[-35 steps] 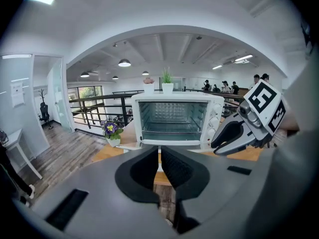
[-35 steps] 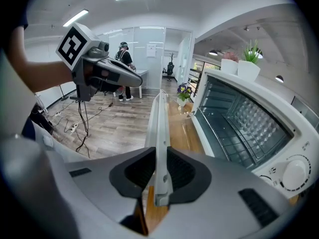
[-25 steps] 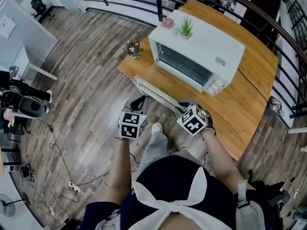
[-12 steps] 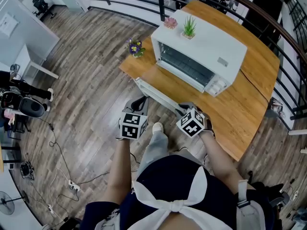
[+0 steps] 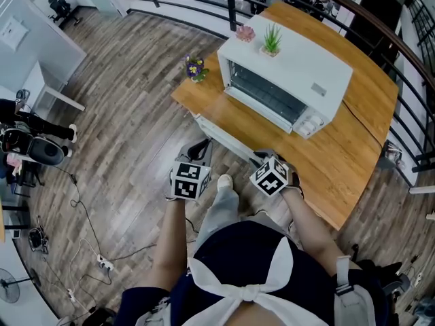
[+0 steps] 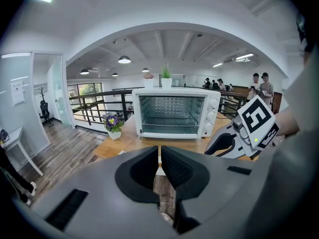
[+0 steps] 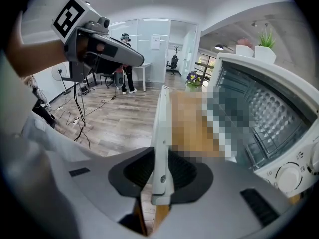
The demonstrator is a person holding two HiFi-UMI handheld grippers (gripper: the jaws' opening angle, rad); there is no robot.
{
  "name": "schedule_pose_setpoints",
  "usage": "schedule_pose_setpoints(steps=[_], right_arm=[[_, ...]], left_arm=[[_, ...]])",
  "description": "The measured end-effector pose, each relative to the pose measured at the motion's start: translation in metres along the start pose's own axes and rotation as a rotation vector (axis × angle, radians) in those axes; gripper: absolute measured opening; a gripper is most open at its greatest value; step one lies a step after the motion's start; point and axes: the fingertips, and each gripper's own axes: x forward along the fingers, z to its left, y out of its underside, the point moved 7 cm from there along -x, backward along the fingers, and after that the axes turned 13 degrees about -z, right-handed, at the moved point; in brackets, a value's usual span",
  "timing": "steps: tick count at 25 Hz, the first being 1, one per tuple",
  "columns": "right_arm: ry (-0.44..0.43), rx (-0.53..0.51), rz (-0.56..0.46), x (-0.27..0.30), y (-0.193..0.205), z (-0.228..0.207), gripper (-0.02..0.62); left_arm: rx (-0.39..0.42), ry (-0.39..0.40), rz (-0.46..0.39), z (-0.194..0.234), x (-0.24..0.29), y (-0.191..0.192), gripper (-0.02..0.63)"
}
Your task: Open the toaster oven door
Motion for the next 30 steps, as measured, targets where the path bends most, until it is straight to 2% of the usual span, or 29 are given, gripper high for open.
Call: schedule_pose_setpoints(steps=[9, 30], right_arm=[[0.026, -0.020, 0.011, 0.007, 0.007, 0.006, 0.097], [0.009, -0.025, 0.086, 0.026, 0.021, 0.014, 0.097]], left_arm=[[-0.003, -0.003, 0.011, 0.002, -0.006, 0.006, 0.034], [-0.016, -0.030, 0.028, 0.016, -0.019, 0.016, 0.034]])
